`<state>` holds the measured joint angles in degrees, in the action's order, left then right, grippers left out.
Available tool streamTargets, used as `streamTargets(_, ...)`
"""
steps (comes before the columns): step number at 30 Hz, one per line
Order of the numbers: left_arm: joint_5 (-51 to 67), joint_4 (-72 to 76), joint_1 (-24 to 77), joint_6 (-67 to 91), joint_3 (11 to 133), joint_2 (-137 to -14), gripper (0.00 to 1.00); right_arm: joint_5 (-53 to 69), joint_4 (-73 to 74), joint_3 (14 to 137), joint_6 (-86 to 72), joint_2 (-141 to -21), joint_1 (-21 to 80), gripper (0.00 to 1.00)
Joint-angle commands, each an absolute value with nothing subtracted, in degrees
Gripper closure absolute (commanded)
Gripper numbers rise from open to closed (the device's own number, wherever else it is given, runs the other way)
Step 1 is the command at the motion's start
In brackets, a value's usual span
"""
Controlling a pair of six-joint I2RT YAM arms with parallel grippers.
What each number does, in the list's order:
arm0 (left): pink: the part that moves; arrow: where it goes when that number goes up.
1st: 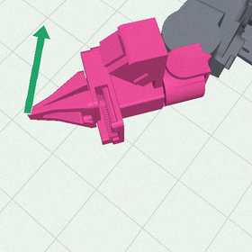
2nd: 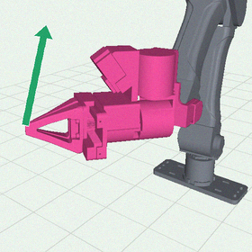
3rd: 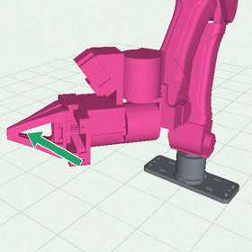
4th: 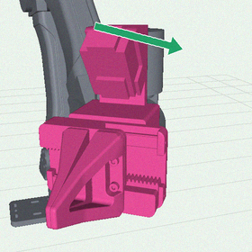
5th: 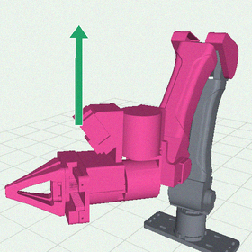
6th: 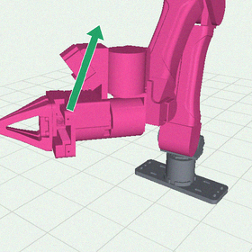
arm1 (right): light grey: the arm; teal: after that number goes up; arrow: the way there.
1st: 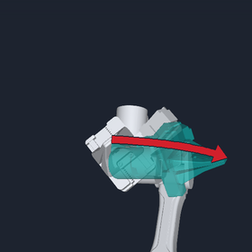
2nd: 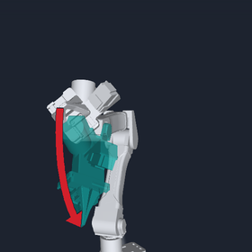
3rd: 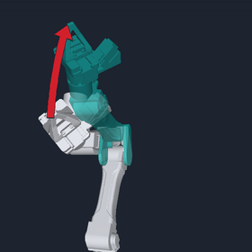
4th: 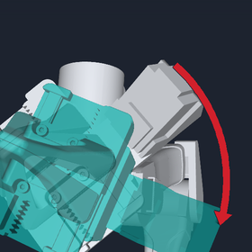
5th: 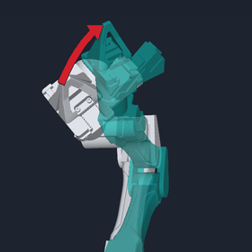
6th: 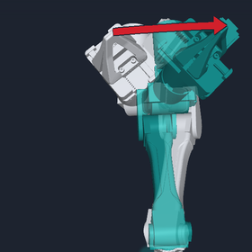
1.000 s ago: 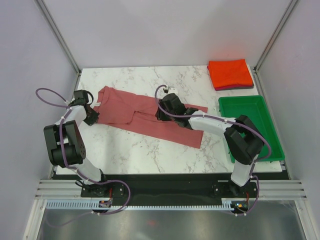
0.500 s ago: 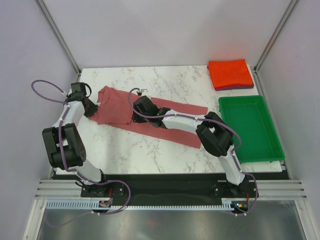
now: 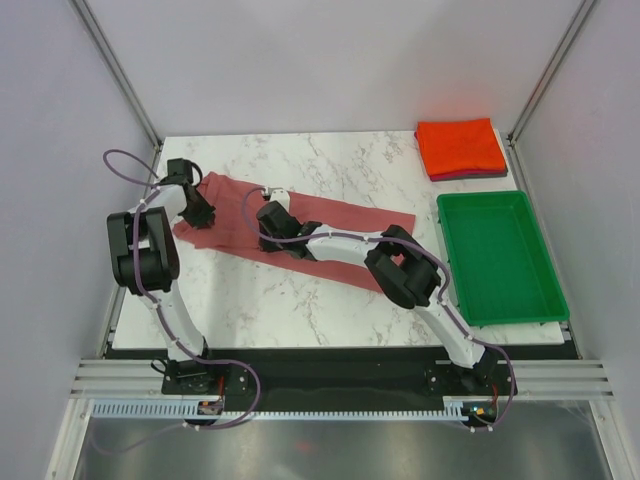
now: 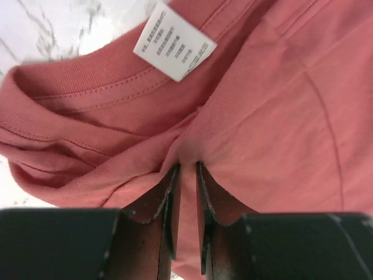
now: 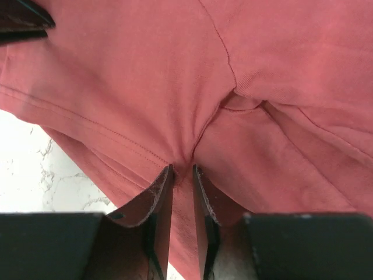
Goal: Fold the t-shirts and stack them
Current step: Fold the tshirt
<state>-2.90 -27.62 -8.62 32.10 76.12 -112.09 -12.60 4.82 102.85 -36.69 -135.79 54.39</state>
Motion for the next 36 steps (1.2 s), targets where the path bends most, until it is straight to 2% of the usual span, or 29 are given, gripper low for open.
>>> streamTargets(1,-4.65,-27.42,-8.79,29.36,79.54,-113.9,0.76,-14.59,5.18,104.06,-34.11,-136.85,54.4,0.74)
streamTargets(5,-5.28,-27.33,-8.7,29.53,79.37,-114.17,0.76,-19.49,6.51,100.82,-34.71,-134.22,54.4,0.83)
streamTargets(13,-4.23,-27.6,-8.35,27.95,79.63,-112.94,0.75,-19.51,3.34,96.15,-35.51,-130.17,54.67,0.88)
streamTargets(16,-0.37,-27.6,-8.35,27.16,80.16,-110.49,0.74,-18.2,3.34,94.92,-35.25,-127.37,54.58,0.82)
streamTargets(17,0.43,-27.6,-8.35,26.98,80.07,-109.35,0.7,-17.93,3.34,94.05,-35.24,-126.4,54.58,0.81)
streamTargets(20,0.79,-27.6,-7.65,26.98,80.16,-104.95,0.66,-18.02,3.25,91.6,-34.63,-121.3,54.58,0.76)
streamTargets(26,1.76,-27.33,-3.62,27.96,76.82,-102.13,0.69,-19.95,4.22,84.04,-33.4,-108.39,54.58,0.72)
streamTargets(36,1.23,-25.4,2.02,33.4,76.02,-111.0,0.73,-24.96,6.77,71.99,-31.12,-88.34,53.53,0.7)
